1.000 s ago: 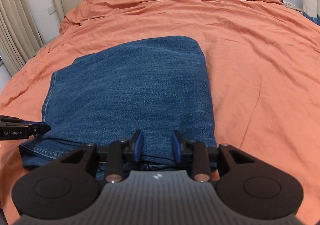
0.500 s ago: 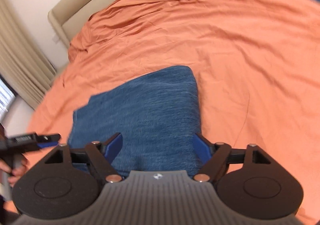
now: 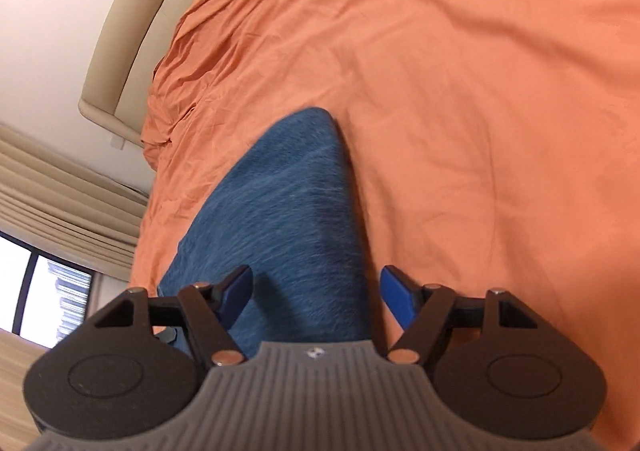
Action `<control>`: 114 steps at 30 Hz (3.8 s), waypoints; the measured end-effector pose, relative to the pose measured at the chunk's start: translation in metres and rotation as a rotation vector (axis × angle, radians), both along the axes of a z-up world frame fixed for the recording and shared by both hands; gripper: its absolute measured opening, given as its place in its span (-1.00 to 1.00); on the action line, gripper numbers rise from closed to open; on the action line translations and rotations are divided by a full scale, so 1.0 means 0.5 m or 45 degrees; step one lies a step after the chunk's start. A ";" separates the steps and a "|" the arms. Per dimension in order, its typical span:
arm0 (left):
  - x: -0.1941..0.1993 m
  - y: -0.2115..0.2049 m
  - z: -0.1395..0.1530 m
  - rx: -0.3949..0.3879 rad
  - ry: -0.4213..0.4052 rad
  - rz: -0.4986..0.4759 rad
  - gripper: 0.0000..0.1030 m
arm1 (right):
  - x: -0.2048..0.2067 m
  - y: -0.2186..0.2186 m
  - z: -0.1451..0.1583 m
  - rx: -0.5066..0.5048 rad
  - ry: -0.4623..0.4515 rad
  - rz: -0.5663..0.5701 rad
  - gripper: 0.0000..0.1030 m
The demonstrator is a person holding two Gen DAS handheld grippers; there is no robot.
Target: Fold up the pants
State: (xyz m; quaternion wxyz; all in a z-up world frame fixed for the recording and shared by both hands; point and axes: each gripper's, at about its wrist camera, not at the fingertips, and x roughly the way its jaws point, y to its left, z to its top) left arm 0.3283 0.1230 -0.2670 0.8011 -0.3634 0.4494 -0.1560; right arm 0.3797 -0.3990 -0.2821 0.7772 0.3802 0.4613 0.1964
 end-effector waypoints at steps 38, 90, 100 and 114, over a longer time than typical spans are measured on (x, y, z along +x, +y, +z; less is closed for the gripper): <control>-0.140 0.321 0.302 0.212 -0.192 0.236 -0.61 | 0.004 0.455 0.241 0.067 -0.233 0.290 -0.90; -0.237 0.206 0.099 0.896 -0.025 0.162 -0.42 | -0.194 0.855 0.072 -0.872 -0.598 0.531 -0.06; -0.270 0.182 0.196 0.947 -0.058 0.230 -0.41 | -0.164 0.851 0.172 -0.888 -0.456 0.534 0.05; -0.545 0.036 0.540 1.206 -0.442 0.569 0.86 | -0.473 0.706 0.524 -0.752 -1.036 0.257 0.56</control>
